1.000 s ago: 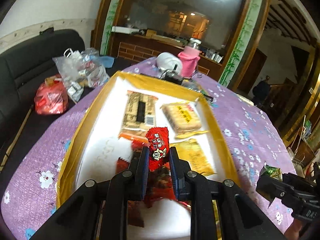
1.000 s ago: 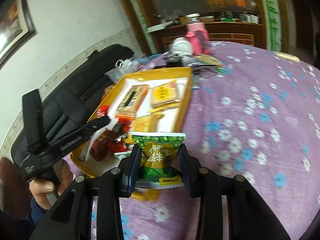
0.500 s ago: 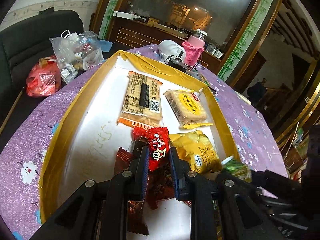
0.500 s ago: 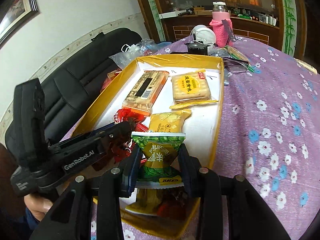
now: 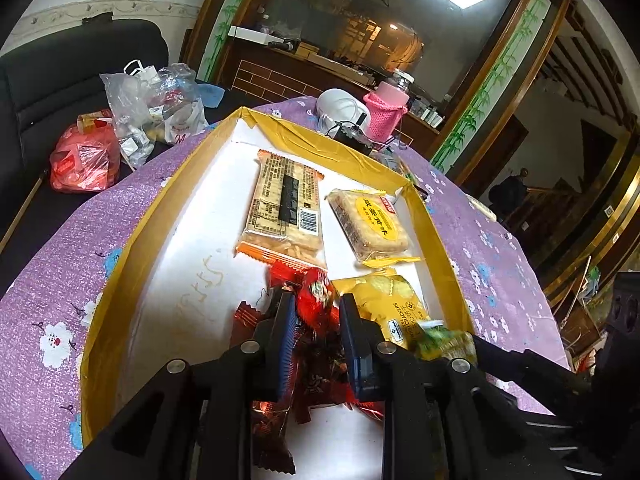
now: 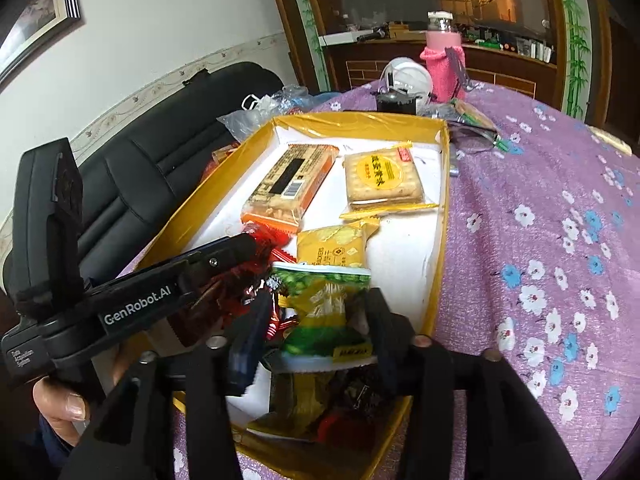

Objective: Organize snacks

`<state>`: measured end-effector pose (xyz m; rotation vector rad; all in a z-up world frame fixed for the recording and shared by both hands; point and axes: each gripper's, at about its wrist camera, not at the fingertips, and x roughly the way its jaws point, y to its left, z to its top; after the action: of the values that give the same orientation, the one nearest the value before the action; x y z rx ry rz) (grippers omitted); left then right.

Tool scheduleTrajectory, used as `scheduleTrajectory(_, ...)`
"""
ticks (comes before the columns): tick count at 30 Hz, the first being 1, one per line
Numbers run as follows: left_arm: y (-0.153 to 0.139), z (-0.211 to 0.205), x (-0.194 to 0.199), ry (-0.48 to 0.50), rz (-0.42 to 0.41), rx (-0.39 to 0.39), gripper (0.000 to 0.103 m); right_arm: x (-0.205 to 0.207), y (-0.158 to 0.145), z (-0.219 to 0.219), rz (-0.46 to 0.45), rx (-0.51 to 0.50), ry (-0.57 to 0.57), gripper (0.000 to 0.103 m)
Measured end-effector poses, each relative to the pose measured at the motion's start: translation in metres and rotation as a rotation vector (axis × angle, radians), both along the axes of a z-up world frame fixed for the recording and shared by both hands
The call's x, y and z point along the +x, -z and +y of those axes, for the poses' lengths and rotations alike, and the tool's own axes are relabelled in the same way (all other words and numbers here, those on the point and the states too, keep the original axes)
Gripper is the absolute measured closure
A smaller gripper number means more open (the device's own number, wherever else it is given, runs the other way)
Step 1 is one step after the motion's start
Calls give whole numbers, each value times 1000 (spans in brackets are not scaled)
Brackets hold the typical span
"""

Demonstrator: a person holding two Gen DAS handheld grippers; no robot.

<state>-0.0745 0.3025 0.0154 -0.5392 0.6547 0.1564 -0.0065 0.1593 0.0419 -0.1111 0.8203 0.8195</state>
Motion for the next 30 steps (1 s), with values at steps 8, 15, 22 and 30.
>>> scheduleTrajectory(8,-3,-1,-3,-21,-10,23,64,-11,-11,-17,-32,37,6,49)
scheduleTrajectory(15,-10,-9,-7,-47,-26,88,50,-24,-17,-44,-103,43,37,29)
scheduleTrajectory(22,-15,-16,-9,-64,-25,151,40,-28,-13,-61,-107,49,56,22)
scheduleTrajectory(30,-16,-24,-15,-63,-12,179,34,-36,-11,-66,-128,51,44,22)
